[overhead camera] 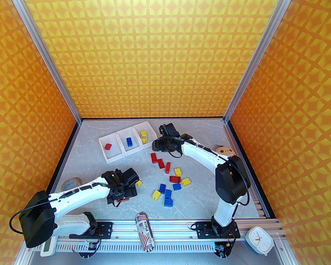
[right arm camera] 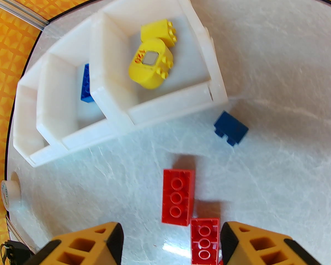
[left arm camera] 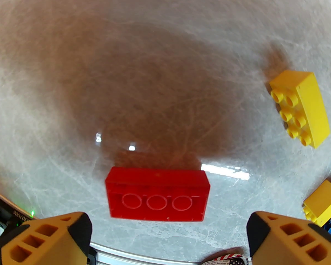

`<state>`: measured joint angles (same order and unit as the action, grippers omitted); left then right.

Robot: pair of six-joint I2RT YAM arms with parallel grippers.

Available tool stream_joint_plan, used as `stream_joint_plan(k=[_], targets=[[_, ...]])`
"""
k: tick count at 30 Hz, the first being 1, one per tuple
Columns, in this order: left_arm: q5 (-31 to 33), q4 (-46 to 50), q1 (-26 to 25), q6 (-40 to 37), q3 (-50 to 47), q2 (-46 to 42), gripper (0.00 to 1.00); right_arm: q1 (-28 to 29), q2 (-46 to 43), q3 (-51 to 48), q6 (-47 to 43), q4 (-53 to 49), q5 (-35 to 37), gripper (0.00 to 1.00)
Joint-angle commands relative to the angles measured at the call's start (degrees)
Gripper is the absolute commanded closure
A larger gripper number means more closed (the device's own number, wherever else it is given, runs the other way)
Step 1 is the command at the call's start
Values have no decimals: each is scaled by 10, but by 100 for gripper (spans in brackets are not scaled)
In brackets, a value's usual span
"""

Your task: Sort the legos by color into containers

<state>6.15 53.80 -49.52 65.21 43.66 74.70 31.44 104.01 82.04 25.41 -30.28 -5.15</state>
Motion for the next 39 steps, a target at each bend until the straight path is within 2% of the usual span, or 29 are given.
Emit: stream_joint_plan(k=[1,12,17,25,32,39], targets=[[-27,-21,0,-20,-17,14,2,1,-21,-5,1,8,1,37],[-33,-48,6,-16,-33,56,5,1,-28,-16,1,5,11,38],[-33,-52,7,-19,-42,56,11,1,-33,-17,-3,0,18,38],[-33,-54,18,-36,-46,54,28,1,-34,-19,-3,0,22,38],[-33,-63,31,-63,-36,52,50,1,-35,-21,-7,-7,26,39],[-28,-5,77,-117,41,48,52,1,-47,-19,-11,-16,32,39]])
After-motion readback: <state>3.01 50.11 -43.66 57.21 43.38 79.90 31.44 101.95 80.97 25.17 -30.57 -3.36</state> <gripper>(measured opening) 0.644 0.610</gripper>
